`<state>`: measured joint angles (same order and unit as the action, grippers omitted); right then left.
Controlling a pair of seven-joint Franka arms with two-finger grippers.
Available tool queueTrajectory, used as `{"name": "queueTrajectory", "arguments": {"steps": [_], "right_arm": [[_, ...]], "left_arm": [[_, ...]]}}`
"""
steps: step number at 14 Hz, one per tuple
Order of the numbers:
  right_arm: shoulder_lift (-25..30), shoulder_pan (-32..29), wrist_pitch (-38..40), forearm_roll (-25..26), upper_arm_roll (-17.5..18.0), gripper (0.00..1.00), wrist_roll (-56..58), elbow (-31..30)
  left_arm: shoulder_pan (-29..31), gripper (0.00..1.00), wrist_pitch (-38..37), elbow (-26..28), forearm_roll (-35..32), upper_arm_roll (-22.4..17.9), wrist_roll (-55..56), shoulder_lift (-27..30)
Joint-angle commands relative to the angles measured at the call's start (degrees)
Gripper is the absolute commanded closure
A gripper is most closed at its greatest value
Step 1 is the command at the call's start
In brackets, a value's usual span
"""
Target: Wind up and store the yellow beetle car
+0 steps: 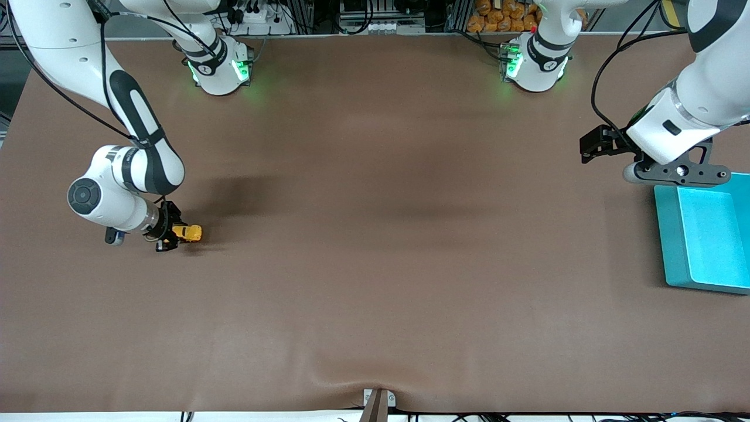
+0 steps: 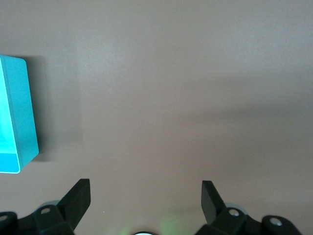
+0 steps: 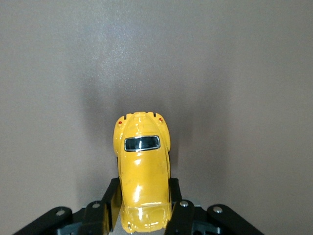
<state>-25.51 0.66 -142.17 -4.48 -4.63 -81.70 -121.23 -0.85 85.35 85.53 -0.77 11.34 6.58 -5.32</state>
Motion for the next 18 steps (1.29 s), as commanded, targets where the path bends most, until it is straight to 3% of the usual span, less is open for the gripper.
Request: {"name": "queueTrajectory", "arguments": {"steps": [1,13,18], "right_arm": [[0.82,-0.13,-0.47,-0.53,-0.12,0.87,-0.74,-1.55],[-0.94,-2.94,-3.29,-0.18,-0.29,0.9,0.13,-1.12],[-1.29,-5.76,-3.37,2.98,-0.21,0.92,2.42,-1.12]], "left_arm": [[-0.21,0.0,0.08,-0.8,-1.43,0.17,0.89,-0.3],[-0.12,0.0,0.08,-0.8,-1.43,0.17,0.89,-0.3],[-0.21,0.0,0.08,-0.8,-1.43,0.17,0.89,-0.3]]}}
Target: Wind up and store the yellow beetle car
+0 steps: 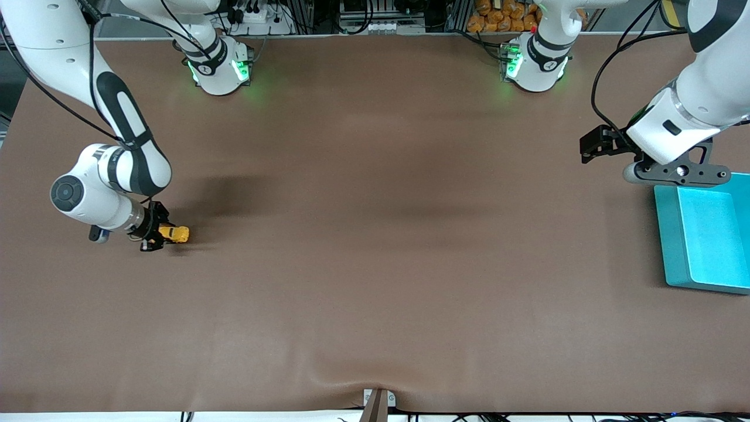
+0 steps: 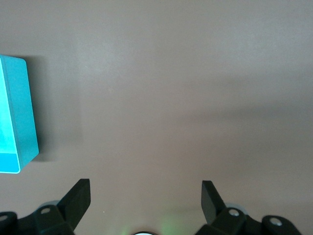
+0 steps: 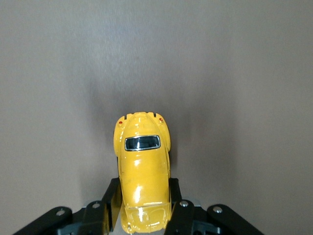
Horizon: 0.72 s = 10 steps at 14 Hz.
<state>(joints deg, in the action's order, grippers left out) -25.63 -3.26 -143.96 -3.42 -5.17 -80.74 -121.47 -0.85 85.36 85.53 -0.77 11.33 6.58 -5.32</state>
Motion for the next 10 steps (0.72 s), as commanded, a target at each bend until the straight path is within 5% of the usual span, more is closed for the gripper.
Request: {"name": "queueTrajectory", "arguments": {"steps": [1,10], "right_arm": [[-1.18,-2.36,-2.02,2.1,0.34,0.93,1.99,-0.78],[-4.07,-6.49,-6.24,2.19,0.25,0.95,6.83,0.18]], "left_arm": [[-0.21,0.0,0.07,-0.8,-1.43,0.18,0.89,-0.3],[-0.21,0.0,0.07,-0.8,-1.43,0.18,0.89,-0.3]]}}
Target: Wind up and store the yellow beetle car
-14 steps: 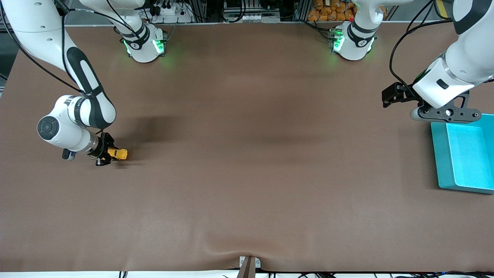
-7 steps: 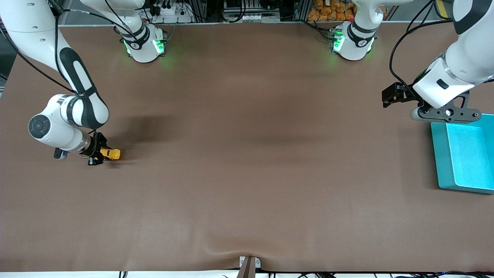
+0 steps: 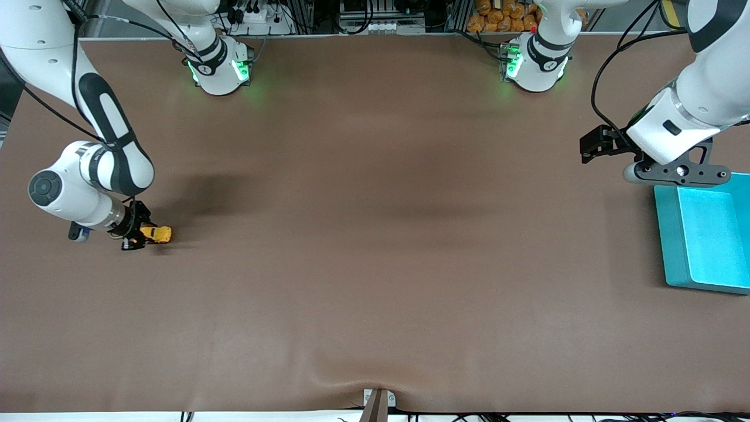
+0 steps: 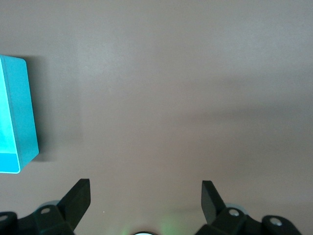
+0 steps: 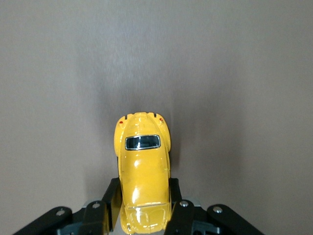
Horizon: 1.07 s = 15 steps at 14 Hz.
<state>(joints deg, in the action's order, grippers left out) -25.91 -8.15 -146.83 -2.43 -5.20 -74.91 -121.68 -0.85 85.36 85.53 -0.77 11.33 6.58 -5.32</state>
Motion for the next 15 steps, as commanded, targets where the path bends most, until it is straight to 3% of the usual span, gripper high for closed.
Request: {"name": "queueTrajectory", "arguments": {"steps": [1,15], "right_arm": [[-3.8,-2.04,-3.29,1.19,0.27,0.96,0.99,0.74],[-5.2,-2.75,-2.15,4.18,-0.17,0.94,2.13,1.45]], "left_arm": [[-0.21,0.0,0.07,-0.8,-1.43,0.19,0.89,-0.3],[-0.12,0.0,0.07,-0.8,-1.43,0.19,0.89,-0.3]]}}
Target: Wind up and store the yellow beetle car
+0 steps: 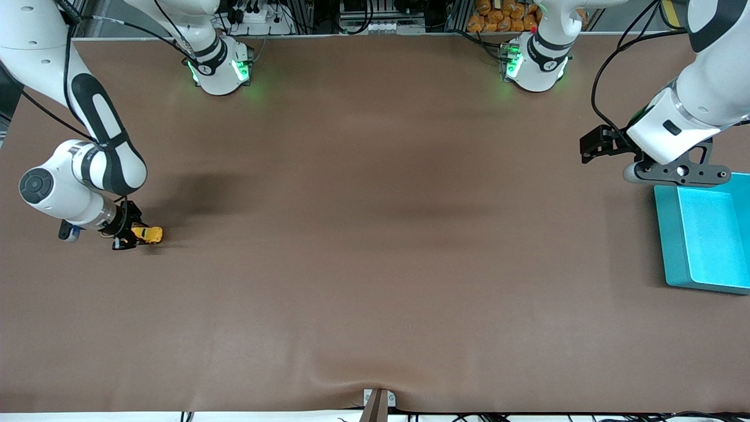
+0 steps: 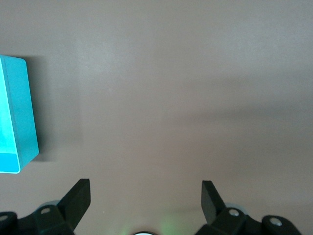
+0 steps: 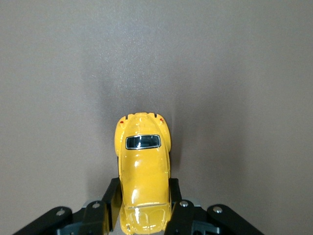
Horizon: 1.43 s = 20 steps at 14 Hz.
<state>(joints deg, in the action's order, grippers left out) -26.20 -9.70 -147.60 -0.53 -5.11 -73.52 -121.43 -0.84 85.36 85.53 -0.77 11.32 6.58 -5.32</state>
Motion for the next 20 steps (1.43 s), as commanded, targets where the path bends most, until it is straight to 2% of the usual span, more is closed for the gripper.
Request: {"name": "queueTrajectory", "arguments": {"steps": [1,7,8,10,11,12,14,15,16,18,20], "right_arm": [[-5.0,-1.37,-1.38,2.81,-0.34,0.94,0.74,1.29],[-5.26,-1.64,-1.38,4.04,-1.39,0.94,0.74,1.64],[-5.26,-1.64,-1.38,4.13,-1.39,0.91,0.74,1.64],[-5.09,-1.72,-1.2,4.13,-1.39,0.74,0.92,1.81],[-5.0,-1.72,-1.11,4.13,-1.39,0.56,1.01,1.9],[-4.65,-1.64,-0.16,4.13,-1.39,0.26,1.01,2.43],[-2.55,-1.2,6.41,4.13,-1.39,0.24,0.83,4.44],[-0.45,-1.11,10.8,4.13,-1.39,0.17,0.92,5.41],[1.83,-1.19,14.75,4.13,-1.31,0.0,1.01,6.12],[5.79,-0.85,23.45,4.04,-1.04,0.0,1.45,9.7],[6.52,0.2,33.82,3.87,-0.87,0.0,0.83,16.55]], "left_arm": [[-0.12,0.0,0.07,-0.8,-1.43,0.19,0.89,-0.3],[0.05,0.0,0.07,-0.72,-1.43,0.19,0.89,-0.3],[-0.21,0.0,0.07,-0.72,-1.43,0.19,0.89,-0.3],[-0.3,0.0,0.07,-0.8,-1.43,0.19,0.89,-0.74],[-0.3,0.0,0.07,-0.89,-1.43,0.19,0.89,-1.0],[-0.3,0.0,0.07,-0.8,-1.43,0.19,0.89,-1.0],[-0.12,0.0,0.07,-0.89,-1.43,0.19,0.89,-1.0],[-0.04,0.0,0.07,-0.8,-1.43,0.19,0.89,-1.0],[-0.12,0.0,0.07,-0.89,-1.43,0.19,0.89,-1.0],[-0.21,0.0,0.16,-0.8,-1.43,0.1,0.89,-1.09],[0.05,0.0,0.16,-0.89,-1.43,0.19,0.89,-1.0]]}}
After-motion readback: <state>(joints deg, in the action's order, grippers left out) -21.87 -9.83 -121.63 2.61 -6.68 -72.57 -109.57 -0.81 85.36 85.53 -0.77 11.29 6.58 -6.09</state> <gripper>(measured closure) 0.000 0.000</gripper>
